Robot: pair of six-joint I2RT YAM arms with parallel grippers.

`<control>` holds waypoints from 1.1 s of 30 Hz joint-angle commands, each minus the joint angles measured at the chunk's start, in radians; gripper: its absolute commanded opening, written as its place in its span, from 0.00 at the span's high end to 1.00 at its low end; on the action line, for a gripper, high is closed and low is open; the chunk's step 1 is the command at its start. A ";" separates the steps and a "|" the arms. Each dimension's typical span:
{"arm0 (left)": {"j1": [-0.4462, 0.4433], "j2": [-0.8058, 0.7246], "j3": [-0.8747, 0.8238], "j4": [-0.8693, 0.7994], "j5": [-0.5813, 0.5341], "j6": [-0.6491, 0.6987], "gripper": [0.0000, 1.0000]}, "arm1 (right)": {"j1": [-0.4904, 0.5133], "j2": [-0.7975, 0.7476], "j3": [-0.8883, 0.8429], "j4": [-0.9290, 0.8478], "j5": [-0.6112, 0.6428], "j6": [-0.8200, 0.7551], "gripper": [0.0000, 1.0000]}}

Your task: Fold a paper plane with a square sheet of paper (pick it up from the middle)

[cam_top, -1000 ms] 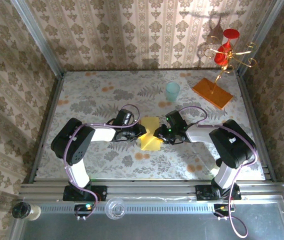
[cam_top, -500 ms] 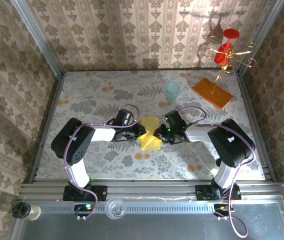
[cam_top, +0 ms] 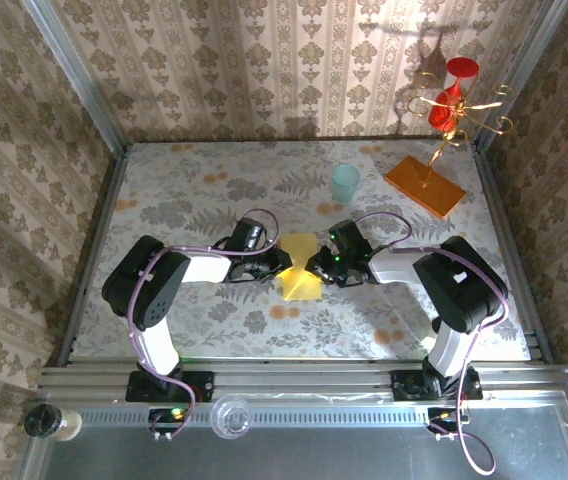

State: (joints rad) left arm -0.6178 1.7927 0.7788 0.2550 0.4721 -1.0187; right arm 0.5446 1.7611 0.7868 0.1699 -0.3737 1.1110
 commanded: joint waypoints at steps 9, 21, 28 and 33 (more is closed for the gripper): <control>0.007 0.036 -0.023 -0.016 -0.021 -0.006 0.81 | 0.020 -0.024 0.001 0.072 -0.023 -0.019 0.81; 0.006 0.032 -0.012 -0.013 -0.012 -0.008 0.81 | 0.047 -0.002 0.018 0.050 -0.011 -0.053 0.83; 0.010 -0.009 -0.017 0.021 -0.003 -0.013 0.80 | 0.047 0.005 0.027 0.048 -0.010 -0.068 0.87; 0.046 -0.133 -0.043 0.045 -0.038 -0.017 0.69 | 0.045 -0.039 0.013 0.079 0.004 -0.106 0.91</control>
State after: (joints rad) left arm -0.5995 1.7470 0.7540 0.2707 0.4667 -1.0313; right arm 0.5873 1.7603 0.7868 0.2302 -0.3805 1.0466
